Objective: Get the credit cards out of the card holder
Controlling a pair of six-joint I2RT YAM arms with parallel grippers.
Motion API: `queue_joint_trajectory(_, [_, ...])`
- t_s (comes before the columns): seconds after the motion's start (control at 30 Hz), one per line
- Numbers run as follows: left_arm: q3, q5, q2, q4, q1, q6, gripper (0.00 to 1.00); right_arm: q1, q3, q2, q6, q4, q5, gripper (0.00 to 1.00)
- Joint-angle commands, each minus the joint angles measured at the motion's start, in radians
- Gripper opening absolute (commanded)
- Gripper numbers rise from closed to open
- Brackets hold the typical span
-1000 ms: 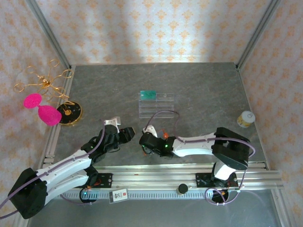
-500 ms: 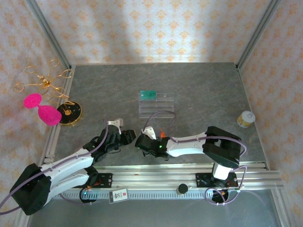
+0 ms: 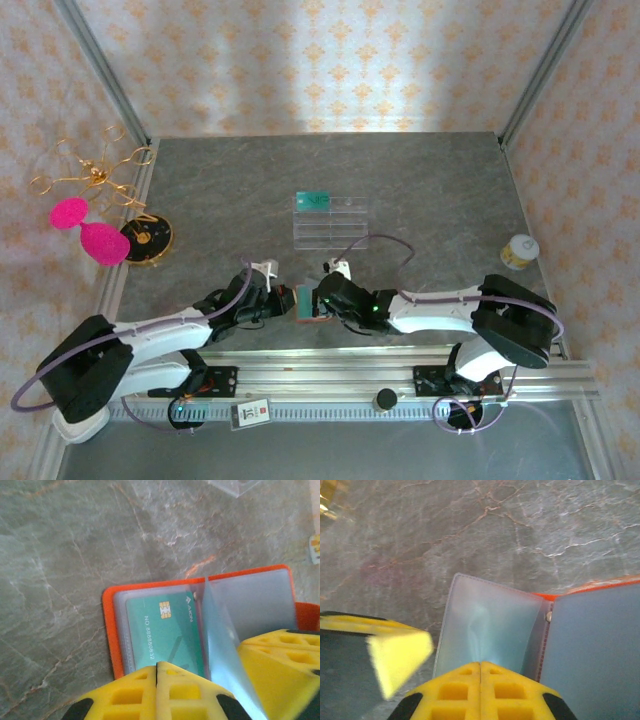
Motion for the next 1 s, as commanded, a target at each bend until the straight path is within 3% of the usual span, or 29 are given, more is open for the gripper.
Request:
queue_joint_trajectory(0.0, [0.058, 0.025, 0.057, 0.075, -0.029, -0.002, 0.00, 0.000, -0.021, -0.032, 0.049, 0.059, -0.010, 0.00])
queue_joint_trajectory(0.1, [0.099, 0.033, 0.118, 0.099, -0.054, -0.002, 0.00, 0.000, -0.024, -0.039, 0.064, 0.042, 0.008, 0.00])
queue_joint_trajectory(0.13, [0.111, 0.037, 0.135, 0.102, -0.061, -0.001, 0.00, 0.000, -0.026, -0.049, 0.073, 0.031, 0.024, 0.04])
queue_joint_trajectory(0.2, [0.145, 0.042, 0.173, 0.104, -0.080, 0.005, 0.00, 0.000, -0.040, -0.091, 0.098, 0.007, 0.069, 0.27])
queue_joint_trajectory(0.27, [0.174, 0.049, 0.212, 0.103, -0.100, 0.011, 0.00, 0.000, -0.058, -0.148, 0.115, -0.034, 0.133, 0.33])
queue_joint_trajectory(0.5, [0.272, 0.100, 0.419, 0.120, -0.138, 0.020, 0.00, -0.002, -0.123, -0.309, 0.104, -0.126, 0.230, 0.24])
queue_joint_trajectory(0.8, [0.295, 0.101, 0.471, 0.117, -0.140, 0.012, 0.00, -0.074, -0.191, -0.224, 0.077, 0.026, -0.001, 0.06])
queue_joint_trajectory(0.97, [0.276, 0.082, 0.433, 0.106, -0.140, 0.011, 0.00, -0.135, -0.236, -0.132, 0.124, 0.039, -0.027, 0.03])
